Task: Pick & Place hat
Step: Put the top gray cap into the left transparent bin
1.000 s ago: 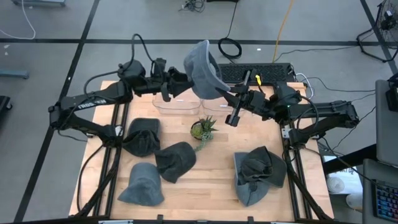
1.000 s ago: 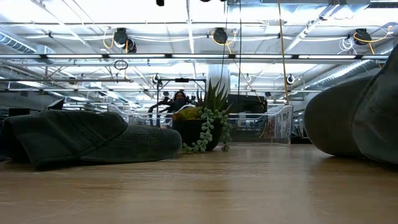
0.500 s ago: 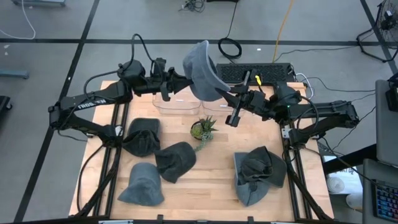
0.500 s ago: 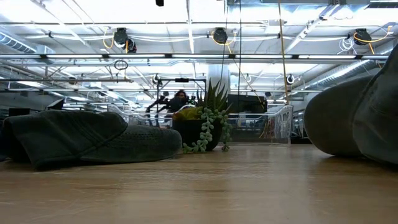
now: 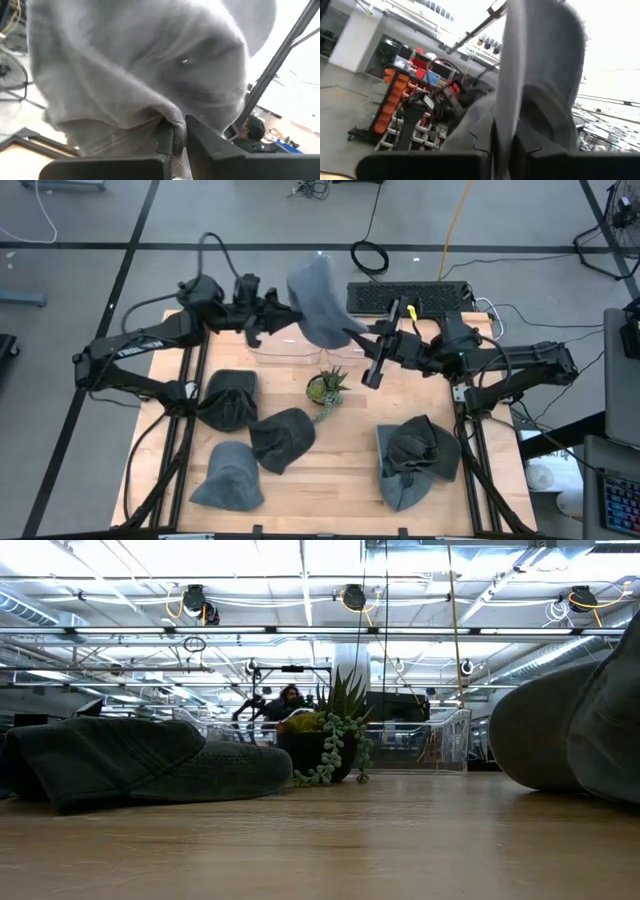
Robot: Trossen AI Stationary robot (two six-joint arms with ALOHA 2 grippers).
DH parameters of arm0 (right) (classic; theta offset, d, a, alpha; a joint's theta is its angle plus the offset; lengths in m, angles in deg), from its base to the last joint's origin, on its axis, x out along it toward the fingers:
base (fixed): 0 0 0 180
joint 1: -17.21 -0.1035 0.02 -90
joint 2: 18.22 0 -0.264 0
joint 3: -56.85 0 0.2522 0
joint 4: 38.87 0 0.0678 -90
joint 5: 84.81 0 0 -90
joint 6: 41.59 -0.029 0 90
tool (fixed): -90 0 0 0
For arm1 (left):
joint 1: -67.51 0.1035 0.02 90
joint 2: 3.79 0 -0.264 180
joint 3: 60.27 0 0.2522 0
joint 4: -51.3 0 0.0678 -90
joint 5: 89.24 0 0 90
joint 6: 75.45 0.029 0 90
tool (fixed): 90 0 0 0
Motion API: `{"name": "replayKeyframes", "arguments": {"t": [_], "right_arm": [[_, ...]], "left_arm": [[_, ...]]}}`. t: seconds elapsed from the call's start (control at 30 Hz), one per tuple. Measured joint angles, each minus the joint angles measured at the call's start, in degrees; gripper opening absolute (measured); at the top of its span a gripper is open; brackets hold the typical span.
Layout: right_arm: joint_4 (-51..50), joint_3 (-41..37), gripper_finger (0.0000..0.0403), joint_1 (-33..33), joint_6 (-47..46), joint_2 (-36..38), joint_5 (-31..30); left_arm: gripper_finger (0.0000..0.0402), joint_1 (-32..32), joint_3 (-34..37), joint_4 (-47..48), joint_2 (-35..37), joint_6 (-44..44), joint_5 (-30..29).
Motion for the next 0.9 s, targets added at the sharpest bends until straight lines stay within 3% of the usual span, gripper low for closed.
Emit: {"name": "replayKeyframes", "arguments": {"t": [0.13,0.3,0.6,0.9], "right_arm": [[-1.76,0.00,0.0054,-1.13,-1.55,0.20,-0.28],[-10.41,0.00,0.0086,-3.15,-6.91,1.91,-4.61],[-25.72,0.00,0.0150,-7.35,-16.77,5.27,-18.40],[-45.59,0.00,0.0228,-7.71,-32.52,10.37,-22.54]], "left_arm": [[0.0025,1.48,-1.31,5.03,3.31,1.27,-0.22],[0.0025,3.29,-9.92,22.18,4.64,4.61,-0.23],[0.0025,3.71,-27.27,42.33,0.93,6.26,2.82],[0.0025,3.73,-36.27,64.02,-3.50,6.63,-0.41]]}}
